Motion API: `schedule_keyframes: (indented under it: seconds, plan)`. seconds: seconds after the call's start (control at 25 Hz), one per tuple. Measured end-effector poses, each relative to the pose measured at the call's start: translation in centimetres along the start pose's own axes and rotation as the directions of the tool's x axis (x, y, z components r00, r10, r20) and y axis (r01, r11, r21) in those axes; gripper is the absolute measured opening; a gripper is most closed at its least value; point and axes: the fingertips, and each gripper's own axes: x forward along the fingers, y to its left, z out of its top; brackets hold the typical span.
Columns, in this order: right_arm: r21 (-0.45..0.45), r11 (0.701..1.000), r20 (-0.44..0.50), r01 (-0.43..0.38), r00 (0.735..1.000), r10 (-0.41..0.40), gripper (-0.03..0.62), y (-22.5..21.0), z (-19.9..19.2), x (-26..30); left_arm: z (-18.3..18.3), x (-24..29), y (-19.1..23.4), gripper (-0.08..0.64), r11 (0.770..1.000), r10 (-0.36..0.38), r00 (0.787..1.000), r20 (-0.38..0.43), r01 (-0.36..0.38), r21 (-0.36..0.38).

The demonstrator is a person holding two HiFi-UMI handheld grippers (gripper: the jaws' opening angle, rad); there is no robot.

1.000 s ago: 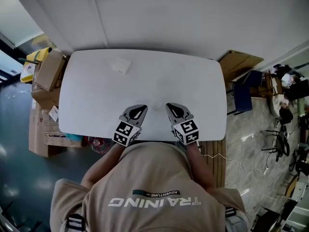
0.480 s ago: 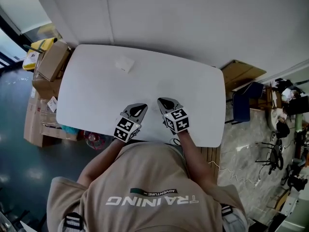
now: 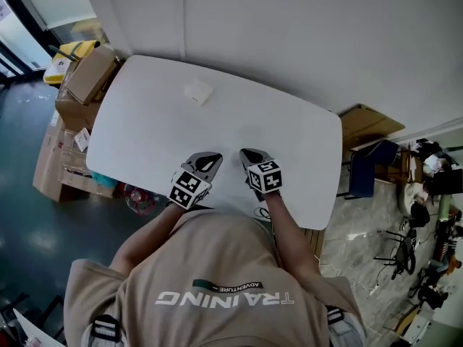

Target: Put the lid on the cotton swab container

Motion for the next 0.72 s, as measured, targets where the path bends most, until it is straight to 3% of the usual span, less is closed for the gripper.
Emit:
schedule_keyframes:
  seconds: [0.72]
  plan:
    - [-0.026, 1.0, -0.096, -0.005, 0.995, 0.002, 0.018, 0.6, -3.5, 0.8, -1.1, -0.9, 0.1, 0.014, 1.0, 0.018, 1.0, -0.01, -0.018, -0.025]
